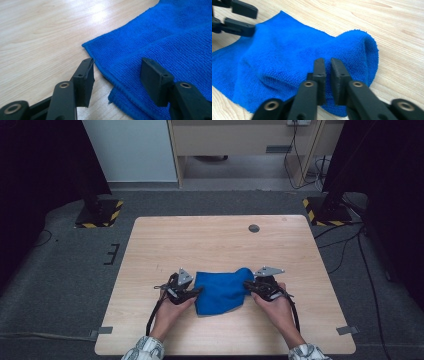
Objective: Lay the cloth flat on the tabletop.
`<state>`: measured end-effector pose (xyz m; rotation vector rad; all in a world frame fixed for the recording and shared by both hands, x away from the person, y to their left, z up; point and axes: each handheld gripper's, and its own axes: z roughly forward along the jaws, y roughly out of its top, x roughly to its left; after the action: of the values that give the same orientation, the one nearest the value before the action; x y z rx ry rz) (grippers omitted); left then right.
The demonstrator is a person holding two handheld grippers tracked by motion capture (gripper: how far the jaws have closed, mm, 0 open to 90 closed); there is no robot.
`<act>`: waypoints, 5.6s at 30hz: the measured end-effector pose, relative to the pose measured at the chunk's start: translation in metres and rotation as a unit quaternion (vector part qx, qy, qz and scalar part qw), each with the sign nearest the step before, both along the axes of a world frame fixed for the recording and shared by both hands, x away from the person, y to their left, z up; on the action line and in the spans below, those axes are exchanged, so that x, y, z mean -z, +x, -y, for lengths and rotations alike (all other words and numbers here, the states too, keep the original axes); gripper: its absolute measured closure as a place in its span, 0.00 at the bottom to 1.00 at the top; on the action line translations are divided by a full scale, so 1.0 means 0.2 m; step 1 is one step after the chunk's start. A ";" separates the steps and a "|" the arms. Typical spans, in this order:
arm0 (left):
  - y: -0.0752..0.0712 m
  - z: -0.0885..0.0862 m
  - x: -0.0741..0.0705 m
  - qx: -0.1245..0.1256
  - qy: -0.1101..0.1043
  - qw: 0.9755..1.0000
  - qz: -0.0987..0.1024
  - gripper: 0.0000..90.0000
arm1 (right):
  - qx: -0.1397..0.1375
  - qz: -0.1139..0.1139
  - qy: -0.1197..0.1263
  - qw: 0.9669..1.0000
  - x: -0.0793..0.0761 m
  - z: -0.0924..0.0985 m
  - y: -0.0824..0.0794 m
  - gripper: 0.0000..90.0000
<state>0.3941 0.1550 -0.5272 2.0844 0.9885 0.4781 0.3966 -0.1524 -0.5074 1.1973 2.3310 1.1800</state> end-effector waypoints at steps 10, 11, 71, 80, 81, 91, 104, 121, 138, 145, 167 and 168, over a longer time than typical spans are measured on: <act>0.01 0.03 0.03 0.016 0.002 1.000 -0.013 0.53 | -0.017 -0.002 -0.004 1.000 0.00 -0.01 -0.01 0.99; 0.00 0.03 0.03 0.018 0.003 1.000 -0.012 0.55 | -0.019 -0.003 -0.004 1.000 0.00 -0.01 -0.01 0.99; -0.04 -0.08 -0.07 -0.004 0.016 1.000 0.012 0.95 | 0.027 -0.016 -0.006 1.000 0.13 -0.06 -0.01 0.45; -0.05 -0.07 -0.09 -0.003 0.005 1.000 0.018 0.95 | 0.033 -0.005 -0.004 0.999 0.11 -0.05 -0.01 0.90; -0.05 -0.08 -0.10 -0.002 0.004 1.000 0.021 0.95 | 0.033 -0.006 0.004 0.999 0.10 -0.04 -0.01 0.91; -0.09 -0.10 -0.22 -0.009 -0.031 0.998 0.056 0.95 | 0.035 0.033 0.016 0.999 -0.11 0.09 -0.03 0.92; -0.13 -0.10 -0.33 0.000 -0.059 0.995 0.078 0.95 | 0.041 0.056 0.019 0.997 -0.26 0.24 -0.09 0.92; -0.09 -0.06 -0.10 0.035 0.050 0.998 -0.013 0.95 | 0.011 -0.005 -0.049 0.999 0.00 0.19 -0.12 0.91; -0.09 -0.10 -0.10 0.021 0.019 1.000 -0.001 0.62 | 0.032 -0.007 -0.033 0.999 0.01 0.24 -0.14 0.44; -0.10 -0.11 -0.13 0.027 -0.002 1.000 -0.004 0.49 | 0.034 -0.008 -0.027 0.999 0.02 0.27 -0.15 0.28; 0.25 -0.04 -0.09 -0.019 0.012 0.998 -0.064 0.50 | 0.045 0.009 0.014 0.999 -0.02 0.37 -0.21 0.48; 0.25 -0.03 -0.08 -0.018 0.016 0.997 -0.067 0.49 | 0.046 0.011 0.016 0.999 -0.03 0.37 -0.20 0.48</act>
<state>0.4447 0.1610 -0.5121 2.1539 1.1032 0.3792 0.3560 -0.2263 -0.5018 1.2805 2.2246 1.1979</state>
